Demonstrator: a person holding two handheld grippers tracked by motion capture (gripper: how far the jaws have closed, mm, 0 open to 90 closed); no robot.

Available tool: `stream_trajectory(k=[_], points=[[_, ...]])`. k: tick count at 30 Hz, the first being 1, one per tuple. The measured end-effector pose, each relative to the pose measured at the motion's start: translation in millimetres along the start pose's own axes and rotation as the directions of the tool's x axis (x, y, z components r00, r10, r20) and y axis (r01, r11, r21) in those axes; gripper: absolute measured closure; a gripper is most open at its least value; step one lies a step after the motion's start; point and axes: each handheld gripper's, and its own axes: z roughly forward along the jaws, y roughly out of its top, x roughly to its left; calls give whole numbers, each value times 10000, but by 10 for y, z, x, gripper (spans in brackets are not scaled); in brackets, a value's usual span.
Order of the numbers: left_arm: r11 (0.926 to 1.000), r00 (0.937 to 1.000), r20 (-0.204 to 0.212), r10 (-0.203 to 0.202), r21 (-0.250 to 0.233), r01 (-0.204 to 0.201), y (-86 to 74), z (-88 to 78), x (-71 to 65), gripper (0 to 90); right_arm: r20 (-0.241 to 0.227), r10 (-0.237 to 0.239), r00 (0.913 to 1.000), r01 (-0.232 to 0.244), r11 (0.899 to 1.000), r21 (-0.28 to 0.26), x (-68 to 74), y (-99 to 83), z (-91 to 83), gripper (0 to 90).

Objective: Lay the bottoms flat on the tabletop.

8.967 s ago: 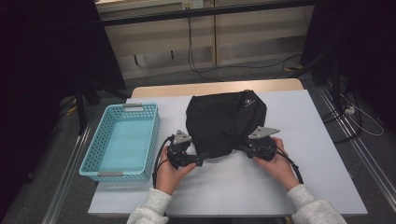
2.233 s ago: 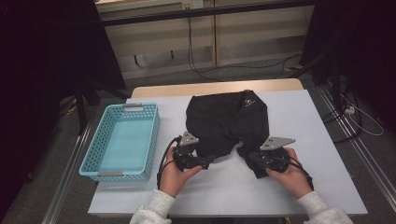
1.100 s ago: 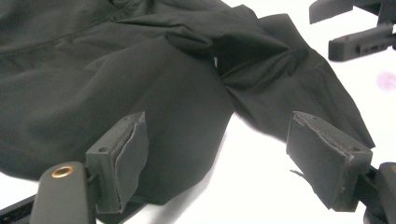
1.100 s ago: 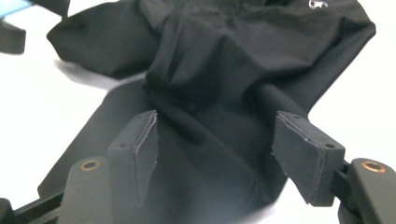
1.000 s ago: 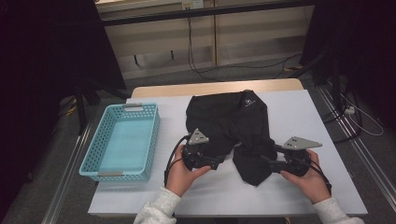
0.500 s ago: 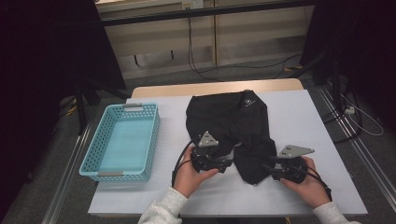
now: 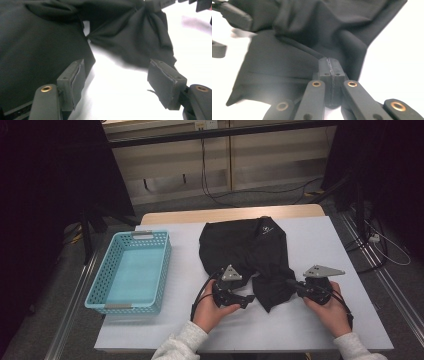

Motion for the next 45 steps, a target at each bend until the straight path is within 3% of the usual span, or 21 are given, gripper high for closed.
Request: stream_trajectory(k=[4, 12, 14, 16, 18, 21, 24, 26, 29, 30, 33, 37, 41, 45], points=[[10000, 9999, 138, 29, 53, -30, 15, 75, -45, 320, 450, 64, 9990, -75, 9997, 242, -57, -47, 5, 900], [9997, 9979, 629, 120, 200, -133, 49, 228, -100, 482, 312, -61, 9995, 48, 9991, 411, -32, -81, 22, 895], [9994, 9974, 669, 253, 214, -268, 57, 244, -112, 560, 252, -91, 9996, 80, 9991, 425, -25, -94, 20, 894], [9994, 9951, 963, 239, 236, -263, 75, 254, -118, 609, 225, -126, 9997, 117, 9990, 422, -14, -96, 12, 895], [9993, 9918, 1244, 276, 202, -304, 95, 253, -137, 753, 130, -96, 9999, 92, 9994, 321, 0, -96, 2, 900], [9995, 9862, 1655, 76, 291, -126, 129, 213, -158, 852, -22, -109, 9999, 109, 9999, 104, 25, -78, -34, 900], [9996, 9837, 1785, -210, 225, 173, 176, 91, -164, 861, 49, -215, 9998, 215, 9996, -175, 44, -46, -95, 872], [9988, 9823, 1812, -476, 196, 448, 199, 8, -140, 863, 667, -278, 9974, 300, 9990, -327, 59, -33, -152, 769], [9959, 9778, 1890, -908, 166, 893, 209, -91, -99, 862, 305, -394, 9988, 408, 9980, -478, 135, -17, -214, 708], [9957, 9808, 1717, -926, 199, 905, 203, -109, -80, 862, 198, -495, 9986, 504, 9978, -431, 174, -16, -220, 686], [9935, 9816, 1539, -1132, 291, 1100, 167, -97, -39, 860, -385, -677, 9970, 666, 9973, -294, 296, -31, -195, 625], [9934, 9847, 1347, -1103, 448, 1051, 137, -50, -22, 860, -1052, -974, 9897, 968, 9952, -105, 466, -37, -145, 564], [9942, 9862, 1307, -1011, 498, 954, 131, 10, -10, 857, -1178, -1306, 9844, 1332, 9910, 138, 558, -50, -75, 536], [9913, 9848, 1203, -1253, 549, 1194, 115, 31, 39, 855, -1358, -1128, 9843, 1226, 9902, 665, 531, -122, -19, 510]])
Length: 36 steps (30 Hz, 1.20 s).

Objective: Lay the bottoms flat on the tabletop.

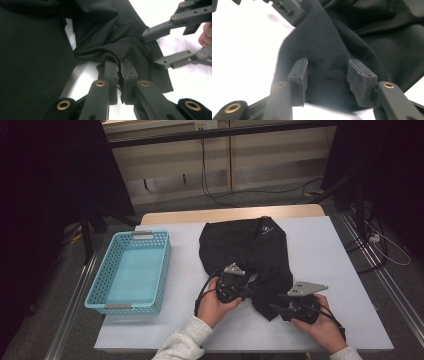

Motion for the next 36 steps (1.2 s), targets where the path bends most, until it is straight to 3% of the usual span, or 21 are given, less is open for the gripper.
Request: stream_trajectory(k=[5, 7, 9, 10, 11, 12, 13, 14, 17, 19, 24, 28, 30, 32, 36], points=[[9998, 9999, -115, -119, -172, 117, 40, -19, 18, 855, -348, -336, 9988, 332, 9994, -126, 164, 48, -19, 449], [9997, 9998, -151, -95, -220, 92, 50, -10, 12, 855, -453, -669, 9967, 675, 9976, 123, 237, 29, 18, 445], [9998, 9997, -234, -74, -194, 69, 54, -6, 6, 855, -447, -716, 9964, 733, 9966, 389, 266, -16, 59, 450], [9998, 9997, -236, -77, -198, 72, 54, -5, 7, 855, -334, -848, 9958, 856, 9961, 220, 269, -39, 61, 489], [9997, 9997, -243, -43, -234, 37, 54, -6, 8, 855, -301, -907, 9954, 914, 9956, 211, 266, -39, 54, 592], [9996, 9997, -262, -19, -267, 12, 52, -10, 8, 855, -307, -1016, 9944, 1024, 9944, 266, 253, -34, 32, 772], [9995, 9997, -243, -18, -300, 11, 47, -16, 7, 855, -283, -1068, 9939, 1077, 9936, 330, 232, -35, 12, 841], [9995, 9998, -222, -25, -318, 18, 44, -18, 6, 854, -328, -956, 9949, 966, 9949, 301, 193, -47, 1, 883], [9993, 9996, -294, 54, -363, -65, 36, -47, 12, 841, -321, -516, 9981, 518, 9986, 50, 92, -52, -56, 893], [9992, 9996, -249, 110, -372, -119, 35, -73, 21, 842, -307, -49, 9995, 37, 9992, -402, 6, -20, -132, 893], [9990, 9996, -241, -114, -438, 103, 10, -96, 50, 844, -118, 1017, 9947, -1023, 9826, -1551, -246, 47, -288, 893], [9991, 9996, -262, -66, -432, 54, 8, -111, 36, 826, 94, 1335, 9910, -1302, 9780, -1630, -400, -20, -381, 893], [9991, 9997, -257, -29, -417, 18, 3, -101, 16, 765, 180, 1353, 9906, -1309, 9791, -1555, -443, -74, -412, 893], [9991, 9999, -142, -85, -414, 79, -4, -73, -1, 683, 120, 1386, 9903, -1351, 9788, -1538, -456, -89, -403, 892], [9993, 9999, -12, 109, -355, -110, -9, -27, -59, 609, 20, 1206, 9927, -1192, 9831, -1390, -414, -62, -325, 891]])
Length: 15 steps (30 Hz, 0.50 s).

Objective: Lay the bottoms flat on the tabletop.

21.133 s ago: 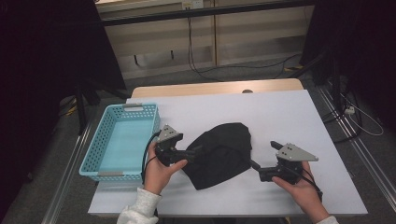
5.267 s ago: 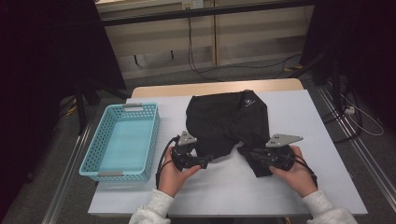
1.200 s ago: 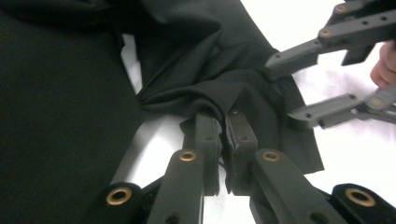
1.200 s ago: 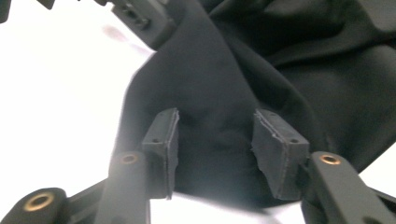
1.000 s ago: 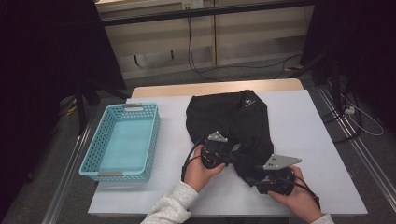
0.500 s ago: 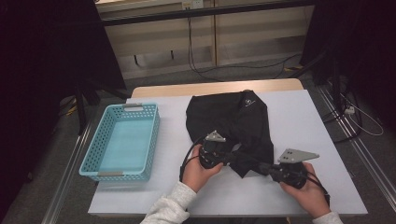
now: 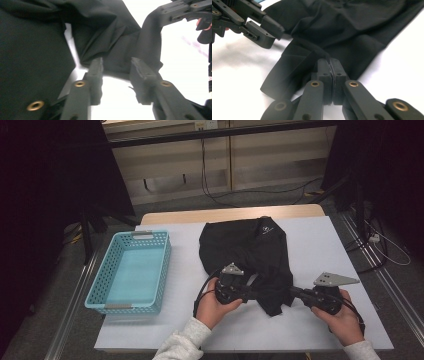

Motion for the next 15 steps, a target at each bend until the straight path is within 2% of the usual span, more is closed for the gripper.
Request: stream_trajectory(k=[2, 4, 6, 8, 10, 15], points=[[10000, 10000, 65, 73, 59, -73, -3, 23, -32, 563, -37, -134, 9999, 134, 9998, 144, 34, -1, 50, 889], [9995, 9994, 148, 297, 136, -299, -4, 44, -71, 559, -19, -240, 9997, 241, 9993, 300, 57, -2, 106, 888], [9969, 9969, 207, 761, 208, -765, -9, 79, -125, 553, 46, -343, 9994, 341, 9987, 368, 63, 9, 135, 886], [9942, 9943, 289, 1031, 279, -1039, -19, 123, -172, 538, 28, -282, 9996, 281, 9990, 351, 67, 15, 154, 884], [9933, 9928, 450, 1112, 268, -1124, -29, 179, -217, 550, 16, -262, 9997, 261, 9990, 371, 76, 12, 168, 883], [9873, 9885, 409, 1457, 579, -1479, -28, 324, -300, 574, 102, -382, 9992, 377, 9982, 460, 107, -8, 151, 878]])
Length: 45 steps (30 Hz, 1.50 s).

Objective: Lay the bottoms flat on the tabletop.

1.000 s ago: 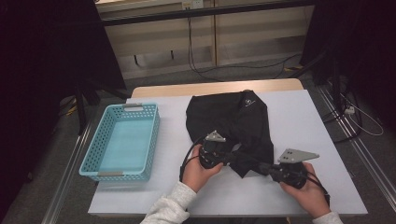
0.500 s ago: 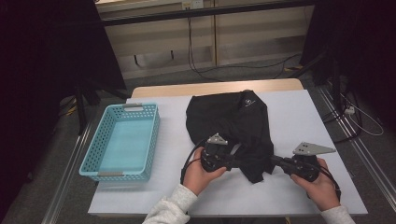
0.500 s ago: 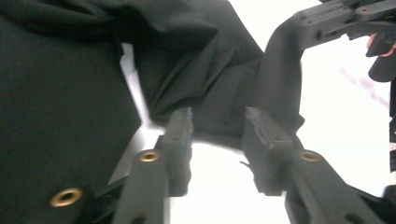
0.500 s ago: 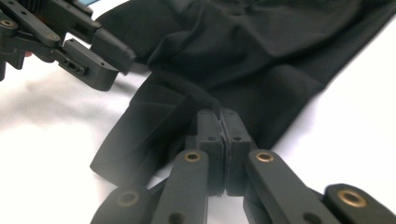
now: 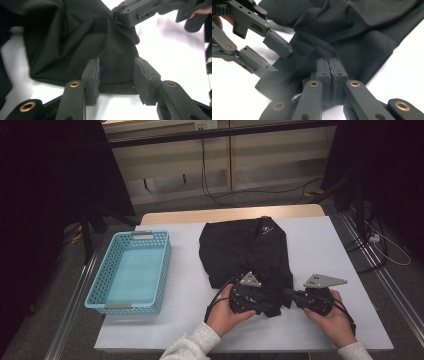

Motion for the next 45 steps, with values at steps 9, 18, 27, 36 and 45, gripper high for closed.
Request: stream_trajectory(k=[9, 18, 27, 36, 45], points=[[9985, 9998, 104, -190, 516, 185, 6, 3, -11, 900, 367, 112, 9993, -109, 9999, -72, -2, -74, -134, 839], [9953, 9954, 167, -939, -222, 943, 103, -352, 174, 900, 546, 260, 9982, -256, 9996, -71, -22, -91, -152, 737], [9850, 9891, -187, -1458, -958, 1434, 102, -621, 371, 900, 669, -83, 9977, 63, 9995, 295, 64, -118, -21, 677], [9834, 9857, -288, -1660, -797, 1633, 35, -567, 442, 900, 424, -193, 9989, 187, 9997, 149, 143, -84, -43, 636], [9860, 9874, -448, -1519, -759, 1482, 42, -549, 431, 900, -1239, -804, 9890, 864, 9953, 442, 426, -69, 82, 478]])
